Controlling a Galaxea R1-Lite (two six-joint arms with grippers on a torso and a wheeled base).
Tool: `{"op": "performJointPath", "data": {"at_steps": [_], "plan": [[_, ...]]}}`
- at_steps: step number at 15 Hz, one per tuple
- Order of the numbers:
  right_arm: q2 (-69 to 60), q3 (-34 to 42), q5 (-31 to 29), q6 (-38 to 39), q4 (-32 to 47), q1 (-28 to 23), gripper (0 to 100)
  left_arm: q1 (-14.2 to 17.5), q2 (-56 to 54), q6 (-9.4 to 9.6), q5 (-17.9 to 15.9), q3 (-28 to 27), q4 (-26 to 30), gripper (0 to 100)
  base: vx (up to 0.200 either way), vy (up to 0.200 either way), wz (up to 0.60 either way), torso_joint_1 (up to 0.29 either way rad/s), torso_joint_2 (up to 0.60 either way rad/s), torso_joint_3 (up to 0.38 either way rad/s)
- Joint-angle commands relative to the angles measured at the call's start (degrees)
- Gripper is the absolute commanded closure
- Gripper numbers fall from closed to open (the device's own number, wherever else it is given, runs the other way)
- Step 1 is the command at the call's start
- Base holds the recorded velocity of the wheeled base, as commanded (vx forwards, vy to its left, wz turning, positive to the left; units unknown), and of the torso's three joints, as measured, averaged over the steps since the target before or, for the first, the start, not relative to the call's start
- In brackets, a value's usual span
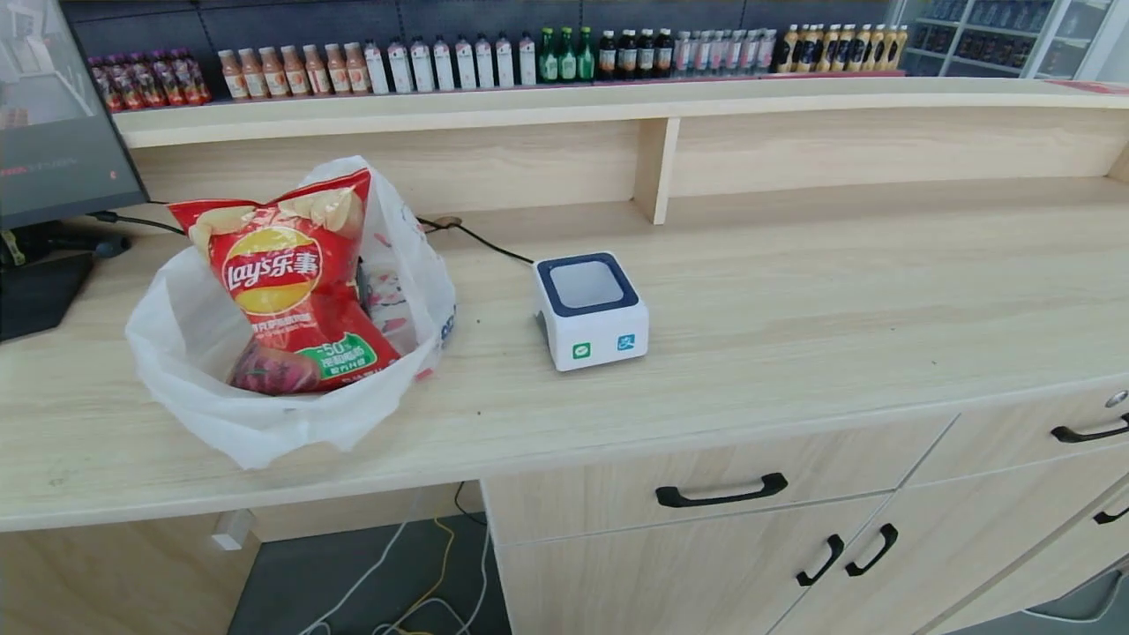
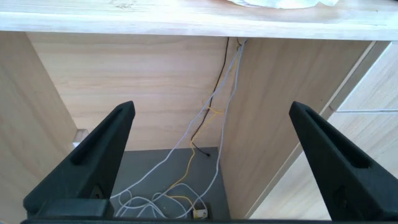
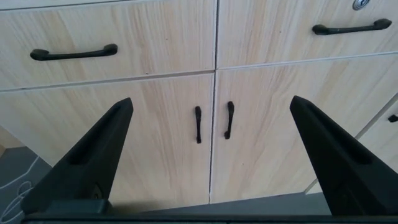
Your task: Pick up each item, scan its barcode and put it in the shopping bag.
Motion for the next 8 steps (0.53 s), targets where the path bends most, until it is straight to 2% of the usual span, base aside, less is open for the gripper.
{"op": "performJointPath", "data": {"at_steps": [1,8], "plan": [[0.1,0.0,0.0,0.0,0.0,0.1,0,0.0,0.0,-0.04,0.0,0.0,0.0,0,0.0,0.0,0.0,0.0,0.0,0.0],[0.1,0.0,0.0,0.0,0.0,0.1,0,0.0,0.0,0.05,0.0,0.0,-0.1,0,0.0,0.0,0.0,0.0,0.0,0.0]]}}
